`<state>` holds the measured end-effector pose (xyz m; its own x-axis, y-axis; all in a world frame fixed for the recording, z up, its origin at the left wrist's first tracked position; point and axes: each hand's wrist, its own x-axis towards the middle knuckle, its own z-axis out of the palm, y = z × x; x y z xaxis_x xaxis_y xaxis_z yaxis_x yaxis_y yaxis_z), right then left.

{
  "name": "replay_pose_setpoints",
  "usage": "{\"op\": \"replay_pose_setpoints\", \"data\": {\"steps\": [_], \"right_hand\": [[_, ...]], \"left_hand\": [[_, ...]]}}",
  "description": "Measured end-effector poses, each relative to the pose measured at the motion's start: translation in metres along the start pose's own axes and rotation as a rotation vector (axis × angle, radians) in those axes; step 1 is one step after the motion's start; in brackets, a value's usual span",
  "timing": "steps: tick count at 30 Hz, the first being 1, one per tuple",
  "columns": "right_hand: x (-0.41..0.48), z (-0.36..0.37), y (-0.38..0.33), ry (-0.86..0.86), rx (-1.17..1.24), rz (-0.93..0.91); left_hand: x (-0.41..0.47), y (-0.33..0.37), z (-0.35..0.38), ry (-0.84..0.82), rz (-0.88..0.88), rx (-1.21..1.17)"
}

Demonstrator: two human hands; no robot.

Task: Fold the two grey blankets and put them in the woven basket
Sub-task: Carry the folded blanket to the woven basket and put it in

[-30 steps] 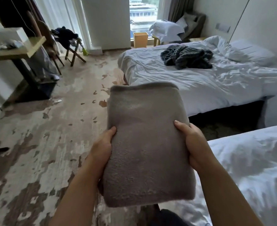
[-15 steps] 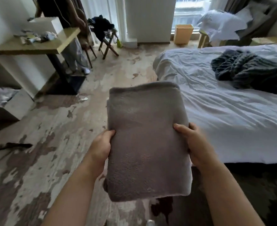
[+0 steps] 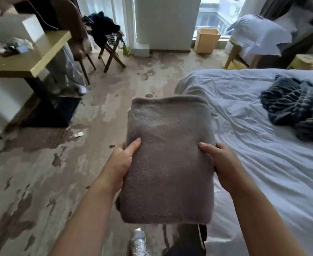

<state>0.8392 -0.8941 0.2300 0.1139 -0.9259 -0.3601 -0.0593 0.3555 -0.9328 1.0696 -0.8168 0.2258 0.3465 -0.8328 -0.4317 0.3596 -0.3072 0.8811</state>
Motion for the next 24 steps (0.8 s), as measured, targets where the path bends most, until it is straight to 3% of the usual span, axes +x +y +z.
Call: {"op": "replay_pose_setpoints", "data": {"steps": [6, 10, 16, 24], "right_hand": [[0.138, 0.010, -0.067, 0.191, 0.042, 0.016], [0.262, 0.024, -0.096, 0.220, 0.106, 0.041], [0.480, 0.079, -0.171, 0.096, 0.110, 0.049], [0.707, 0.170, -0.267, -0.101, 0.017, 0.011]], "left_hand": [[0.174, 0.081, 0.055, -0.103, -0.050, 0.057], [0.296, 0.118, 0.088, -0.128, -0.047, 0.141], [0.475, 0.203, 0.112, 0.038, 0.005, 0.164], [0.677, 0.313, 0.103, 0.247, 0.038, 0.081]]}}
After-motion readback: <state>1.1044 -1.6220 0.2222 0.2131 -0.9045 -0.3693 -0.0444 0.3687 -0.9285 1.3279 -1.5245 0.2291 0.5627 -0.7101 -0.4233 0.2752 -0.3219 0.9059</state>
